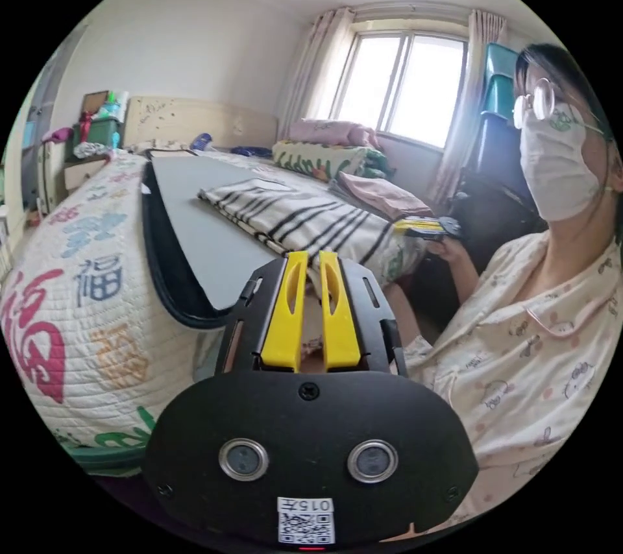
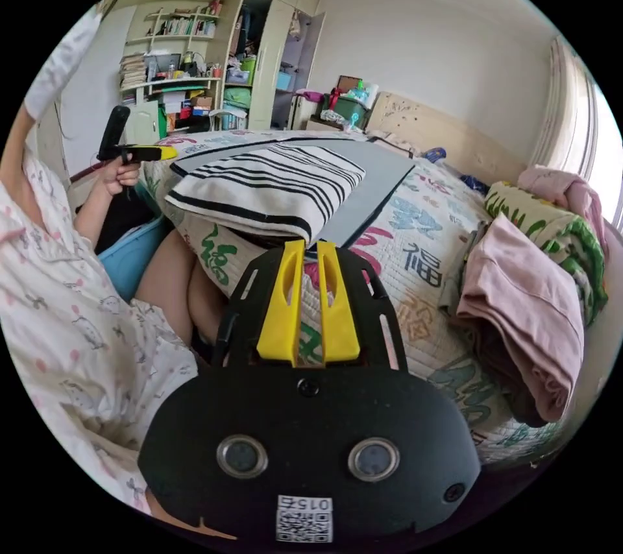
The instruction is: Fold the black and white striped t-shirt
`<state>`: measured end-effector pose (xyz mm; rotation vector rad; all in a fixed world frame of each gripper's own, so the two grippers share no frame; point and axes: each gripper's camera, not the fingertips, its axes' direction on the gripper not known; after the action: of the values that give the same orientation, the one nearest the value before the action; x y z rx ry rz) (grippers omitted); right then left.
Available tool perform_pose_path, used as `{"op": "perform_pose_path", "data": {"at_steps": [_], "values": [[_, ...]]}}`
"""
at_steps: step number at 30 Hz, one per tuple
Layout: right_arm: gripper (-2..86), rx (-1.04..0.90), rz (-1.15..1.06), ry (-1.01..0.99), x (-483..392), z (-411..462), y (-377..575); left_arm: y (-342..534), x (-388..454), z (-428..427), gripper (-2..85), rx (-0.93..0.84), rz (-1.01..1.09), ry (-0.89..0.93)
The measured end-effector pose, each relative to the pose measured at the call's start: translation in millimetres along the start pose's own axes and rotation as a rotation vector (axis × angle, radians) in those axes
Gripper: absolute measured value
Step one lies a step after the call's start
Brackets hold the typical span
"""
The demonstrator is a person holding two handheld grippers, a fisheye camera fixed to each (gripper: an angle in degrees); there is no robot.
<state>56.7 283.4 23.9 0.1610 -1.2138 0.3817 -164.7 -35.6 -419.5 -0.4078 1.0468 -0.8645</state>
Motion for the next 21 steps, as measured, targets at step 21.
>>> {"op": "perform_pose_path", "data": {"at_steps": [21], "values": [[13.4,-0.133,0.623,-0.553,132,102,-361,-285,-244,300,13.5,-0.438,-0.297,0.045]]}}
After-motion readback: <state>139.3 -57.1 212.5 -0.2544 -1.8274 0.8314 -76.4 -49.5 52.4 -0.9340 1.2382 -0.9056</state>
